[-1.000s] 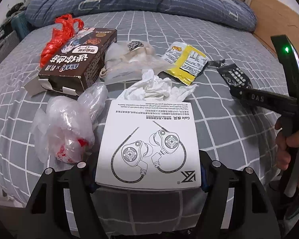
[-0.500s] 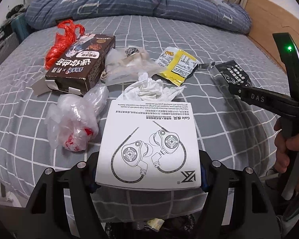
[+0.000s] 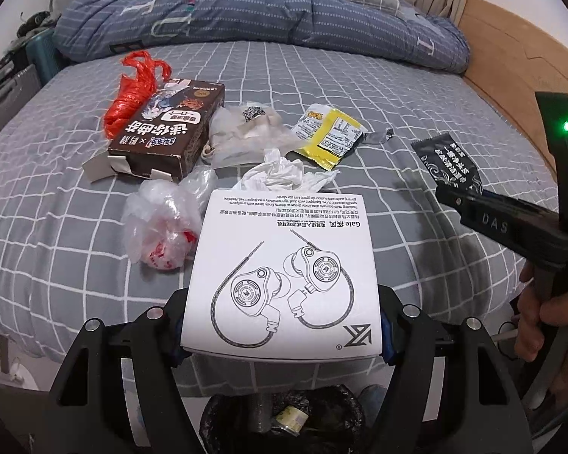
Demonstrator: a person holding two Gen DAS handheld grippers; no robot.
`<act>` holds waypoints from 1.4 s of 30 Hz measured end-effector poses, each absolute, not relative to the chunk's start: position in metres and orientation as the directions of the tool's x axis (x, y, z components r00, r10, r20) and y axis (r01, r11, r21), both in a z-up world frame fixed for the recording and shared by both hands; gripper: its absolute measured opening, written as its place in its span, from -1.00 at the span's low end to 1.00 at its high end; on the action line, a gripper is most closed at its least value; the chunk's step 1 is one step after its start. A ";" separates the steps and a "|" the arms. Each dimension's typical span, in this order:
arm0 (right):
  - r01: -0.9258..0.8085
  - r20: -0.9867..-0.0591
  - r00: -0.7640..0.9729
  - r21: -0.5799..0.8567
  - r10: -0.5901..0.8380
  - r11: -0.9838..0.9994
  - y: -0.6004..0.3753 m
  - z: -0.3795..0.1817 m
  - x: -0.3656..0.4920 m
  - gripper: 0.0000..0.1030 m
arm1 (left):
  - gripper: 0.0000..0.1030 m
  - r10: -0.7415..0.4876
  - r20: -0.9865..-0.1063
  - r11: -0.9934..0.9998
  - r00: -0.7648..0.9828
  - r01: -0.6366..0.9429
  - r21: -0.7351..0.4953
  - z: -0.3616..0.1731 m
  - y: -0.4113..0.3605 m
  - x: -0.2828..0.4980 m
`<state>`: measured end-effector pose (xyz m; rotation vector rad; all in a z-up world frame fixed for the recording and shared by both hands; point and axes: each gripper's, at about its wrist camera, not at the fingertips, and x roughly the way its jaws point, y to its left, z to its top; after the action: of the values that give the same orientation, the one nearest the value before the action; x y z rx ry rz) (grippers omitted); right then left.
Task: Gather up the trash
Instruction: 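Carry the white box and black wipe packet down over the trash bin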
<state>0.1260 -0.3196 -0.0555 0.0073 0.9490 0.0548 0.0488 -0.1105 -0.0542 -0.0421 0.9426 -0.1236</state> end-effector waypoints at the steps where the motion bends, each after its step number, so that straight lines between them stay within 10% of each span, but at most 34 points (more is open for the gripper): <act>1: -0.044 -0.813 0.580 0.030 0.050 0.999 -0.318 -0.056 0.121 -0.17 | 0.34 -0.122 -0.805 0.992 0.580 0.086 -0.088 -0.053 -0.110 0.046; 42: -0.083 -0.741 0.668 0.016 0.067 0.996 -0.280 0.012 -0.031 -0.18 | 0.34 -0.112 -0.782 0.994 0.614 0.060 -0.096 -0.006 -0.074 -0.055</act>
<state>-0.0309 -0.2796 0.0117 -0.0194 0.8352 0.0847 -0.0551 -0.0741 -0.0061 -0.0617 0.9048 -0.0997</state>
